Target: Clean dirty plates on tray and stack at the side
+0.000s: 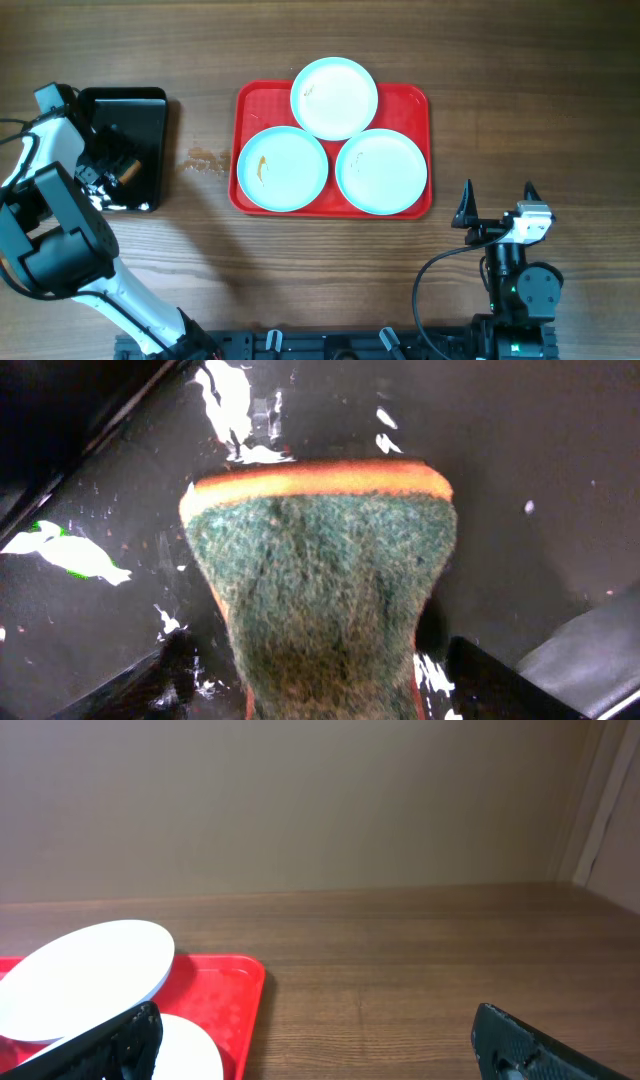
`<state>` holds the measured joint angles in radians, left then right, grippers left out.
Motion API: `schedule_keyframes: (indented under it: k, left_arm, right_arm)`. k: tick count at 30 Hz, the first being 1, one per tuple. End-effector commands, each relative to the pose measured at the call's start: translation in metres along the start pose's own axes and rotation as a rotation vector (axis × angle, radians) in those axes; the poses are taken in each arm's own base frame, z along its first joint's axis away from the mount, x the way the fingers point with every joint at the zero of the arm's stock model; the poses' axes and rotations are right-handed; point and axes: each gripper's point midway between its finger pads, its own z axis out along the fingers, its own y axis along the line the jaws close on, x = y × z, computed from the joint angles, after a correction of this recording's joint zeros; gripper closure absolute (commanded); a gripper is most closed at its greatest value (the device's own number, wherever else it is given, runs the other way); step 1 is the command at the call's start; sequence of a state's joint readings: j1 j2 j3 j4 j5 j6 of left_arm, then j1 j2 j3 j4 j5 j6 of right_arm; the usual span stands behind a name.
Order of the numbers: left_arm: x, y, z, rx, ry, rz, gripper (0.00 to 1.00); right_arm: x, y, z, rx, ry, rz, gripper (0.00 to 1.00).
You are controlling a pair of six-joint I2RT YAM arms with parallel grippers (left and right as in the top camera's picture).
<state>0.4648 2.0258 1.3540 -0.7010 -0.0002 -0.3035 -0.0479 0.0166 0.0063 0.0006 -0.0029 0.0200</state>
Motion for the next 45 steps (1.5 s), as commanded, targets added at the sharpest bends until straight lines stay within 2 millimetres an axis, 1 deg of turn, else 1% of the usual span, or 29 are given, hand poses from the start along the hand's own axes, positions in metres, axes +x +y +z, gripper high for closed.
schedule_keyframes:
  k: [1,4,5,7,9,10,12,13,15,23,24,25,26,27,28,29,36,38,41,42,43,45]
  left_arm:
    - [0.0063,0.0074,0.0109,-0.031,0.021,0.002,0.39]
    - [0.0064,0.0074,0.0109,-0.031,0.021,0.003,0.45]
    - [0.0065,0.0075,0.0109,-0.031,0.022,0.003,0.5]
    - [0.0064,0.0074,0.0109,-0.031,0.021,0.003,0.67]
    - [0.0063,0.0074,0.0109,-0.031,0.021,0.003,0.79]
    - [0.0062,0.0073,0.0109,-0.03,0.021,0.003,0.81]
    - [0.0062,0.0072,0.0109,-0.03,0.02,0.003,0.8]
    - [0.0063,0.0073,0.0109,-0.03,0.021,0.003,0.81]
    - [0.0068,0.0075,0.0109,-0.031,0.023,0.003,0.96]
    - [0.0141,0.0102,0.0029,-0.04,0.049,0.004,0.96]
    - [0.0149,0.0106,0.0028,-0.042,0.052,0.004,0.94]
    - [0.0159,0.011,0.003,-0.043,0.056,0.003,0.72]
    - [0.0159,0.011,0.003,-0.043,0.056,0.003,0.21]
    - [0.0158,0.0109,0.003,-0.043,0.055,0.003,0.05]
    - [0.0155,0.0109,0.003,-0.043,0.054,0.003,0.01]
    - [0.0144,0.0105,0.0031,-0.041,0.05,0.003,0.0]
    - [0.0078,0.0079,0.0064,-0.032,0.025,0.003,0.0]
    - [0.008,0.008,0.0089,-0.033,0.027,0.003,0.05]
    - [0.0076,0.0078,0.0102,-0.032,0.026,0.003,0.25]
    - [0.0075,0.0077,0.0102,-0.032,0.025,0.003,0.35]
    - [0.0075,0.0077,0.0102,-0.032,0.025,0.003,0.52]
    - [0.0078,0.0079,0.0101,-0.032,0.027,0.003,0.74]
  right_arm:
    - [-0.0015,-0.0018,-0.0001,0.008,-0.007,-0.017,0.0]
    - [-0.0015,-0.0018,-0.0001,0.008,-0.007,-0.018,0.0]
    - [-0.0015,-0.0018,-0.0001,0.008,-0.007,-0.018,0.0]
    - [-0.0015,-0.0018,-0.0001,0.008,-0.007,-0.017,0.0]
    - [-0.0015,-0.0018,-0.0001,0.008,-0.007,-0.017,0.0]
    - [-0.0015,-0.0018,-0.0001,0.008,-0.007,-0.017,0.0]
    - [-0.0015,-0.0018,-0.0001,0.008,-0.007,-0.017,0.0]
    - [-0.0015,-0.0018,-0.0001,0.008,-0.007,-0.017,0.0]
    - [-0.0015,-0.0018,-0.0001,0.008,-0.007,-0.017,0.0]
    - [-0.0015,-0.0018,-0.0001,0.008,-0.007,-0.018,0.0]
    - [-0.0015,-0.0018,-0.0001,0.008,-0.007,-0.018,0.0]
    - [-0.0015,-0.0018,-0.0001,0.008,-0.007,-0.018,0.0]
    - [-0.0015,-0.0018,-0.0001,0.008,-0.007,-0.017,0.0]
    - [-0.0015,-0.0018,-0.0001,0.008,-0.007,-0.017,0.0]
    - [-0.0015,-0.0018,-0.0001,0.008,-0.007,-0.017,0.0]
    - [-0.0015,-0.0018,-0.0001,0.008,-0.007,-0.017,0.0]
    - [-0.0015,-0.0018,-0.0001,0.008,-0.007,-0.017,0.0]
    - [-0.0015,-0.0018,-0.0001,0.008,-0.007,-0.017,0.0]
    - [-0.0015,-0.0018,-0.0001,0.008,-0.007,-0.017,0.0]
    - [-0.0015,-0.0018,-0.0001,0.008,-0.007,-0.017,0.0]
    - [-0.0015,-0.0018,-0.0001,0.008,-0.007,-0.018,0.0]
    - [-0.0015,-0.0018,-0.0001,0.008,-0.007,-0.017,0.0]
